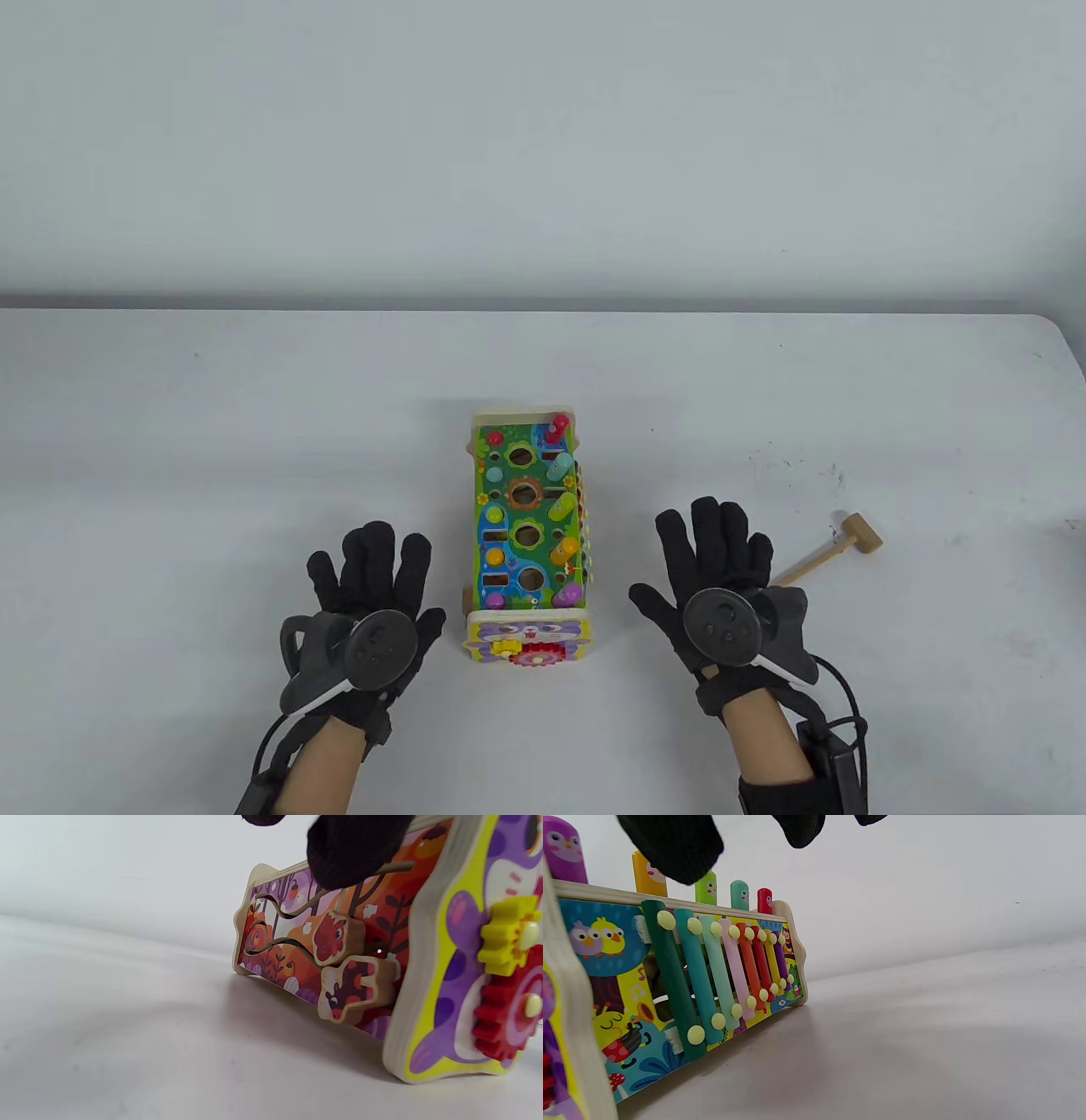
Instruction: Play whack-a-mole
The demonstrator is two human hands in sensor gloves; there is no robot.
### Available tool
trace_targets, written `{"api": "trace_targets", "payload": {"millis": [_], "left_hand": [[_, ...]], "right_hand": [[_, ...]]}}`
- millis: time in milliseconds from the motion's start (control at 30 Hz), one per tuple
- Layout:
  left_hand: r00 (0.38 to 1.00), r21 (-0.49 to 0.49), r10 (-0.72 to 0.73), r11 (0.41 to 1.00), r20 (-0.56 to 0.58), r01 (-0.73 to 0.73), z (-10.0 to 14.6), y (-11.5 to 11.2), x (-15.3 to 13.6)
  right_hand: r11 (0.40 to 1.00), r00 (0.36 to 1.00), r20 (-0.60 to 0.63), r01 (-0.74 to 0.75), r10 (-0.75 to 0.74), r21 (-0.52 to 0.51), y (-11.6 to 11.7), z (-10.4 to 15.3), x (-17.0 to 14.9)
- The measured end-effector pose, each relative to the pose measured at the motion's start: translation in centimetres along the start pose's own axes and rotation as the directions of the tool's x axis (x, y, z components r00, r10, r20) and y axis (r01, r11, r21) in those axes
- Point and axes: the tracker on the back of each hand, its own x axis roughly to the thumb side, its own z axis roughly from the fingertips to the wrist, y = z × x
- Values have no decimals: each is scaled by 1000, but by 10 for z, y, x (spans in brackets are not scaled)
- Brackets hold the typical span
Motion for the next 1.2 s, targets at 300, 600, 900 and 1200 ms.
{"api": "trace_targets", "payload": {"millis": [300, 600, 900, 1200], "left_hand": [[1000, -13, 9, 1000, -7, -9, 0, 0, 0], [1000, -21, 25, 999, -12, -25, -1, -1, 0], [998, -49, 50, 997, -24, -51, -1, -3, -1], [997, -68, 61, 996, -39, -63, -2, -3, -2]], "right_hand": [[1000, 1000, -11, 7, -7, 9, 1, 0, -1], [995, 960, -276, -64, 42, -73, -13, 6, -39], [990, 699, -704, -140, 123, 34, -19, 29, -121], [941, 615, -714, -186, 335, 282, 13, 13, -128]]}}
